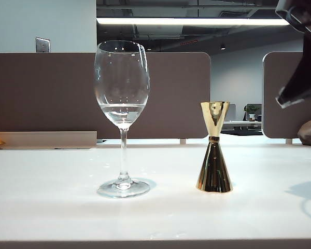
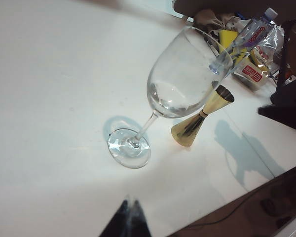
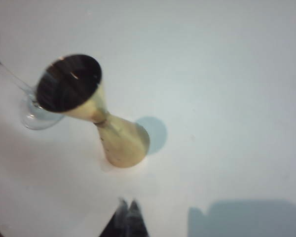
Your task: Pick up the jigger and pour the water inside into the glass.
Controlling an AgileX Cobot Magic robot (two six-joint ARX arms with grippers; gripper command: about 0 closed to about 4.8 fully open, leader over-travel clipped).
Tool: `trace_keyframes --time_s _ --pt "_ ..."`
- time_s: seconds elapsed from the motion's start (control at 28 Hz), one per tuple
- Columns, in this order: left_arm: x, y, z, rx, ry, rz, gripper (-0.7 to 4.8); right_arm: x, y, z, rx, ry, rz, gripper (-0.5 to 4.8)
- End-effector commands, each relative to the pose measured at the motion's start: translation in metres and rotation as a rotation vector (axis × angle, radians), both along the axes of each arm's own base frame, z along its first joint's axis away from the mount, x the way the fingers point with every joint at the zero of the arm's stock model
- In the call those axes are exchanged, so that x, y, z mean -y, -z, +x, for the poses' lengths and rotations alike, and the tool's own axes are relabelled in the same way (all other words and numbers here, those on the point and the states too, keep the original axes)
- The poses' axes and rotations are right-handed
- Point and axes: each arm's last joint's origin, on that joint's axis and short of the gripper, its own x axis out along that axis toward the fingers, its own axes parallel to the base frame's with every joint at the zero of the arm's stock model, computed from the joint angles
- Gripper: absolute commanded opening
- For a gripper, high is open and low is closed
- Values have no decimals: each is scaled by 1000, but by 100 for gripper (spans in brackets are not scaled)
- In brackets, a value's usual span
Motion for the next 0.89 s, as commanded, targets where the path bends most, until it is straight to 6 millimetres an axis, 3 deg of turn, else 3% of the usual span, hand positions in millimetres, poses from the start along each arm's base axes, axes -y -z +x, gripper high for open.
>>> trace_keyframes --time_s 0.04,0.25,0.36,0.46,0.61,0.68,0.75,0.86,0.89 --pt "0 -2 0 15 2 -2 -3 1 7 -2 15 -8 -38 0" --pt "0 -2 0 15 2 -2 -2 5 25 -17 53 14 -49 0" --pt "0 -2 0 15 2 -2 -2 8 21 -25 124 44 -17 0" --pt "0 -2 0 15 2 -2 -2 9 20 -29 163 65 2 46" --pt "0 -2 0 15 2 -2 -2 9 24 -28 130 87 29 62" --pt "0 -2 0 15 2 -2 -3 7 26 -24 144 111 74 162" --pt "0 -2 0 15 2 -2 -2 7 29 -21 172 109 86 163" --pt "0 -2 0 15 2 -2 -2 0 36 -17 163 55 103 247" --pt "0 -2 0 15 2 -2 -2 -2 37 -15 154 45 102 250"
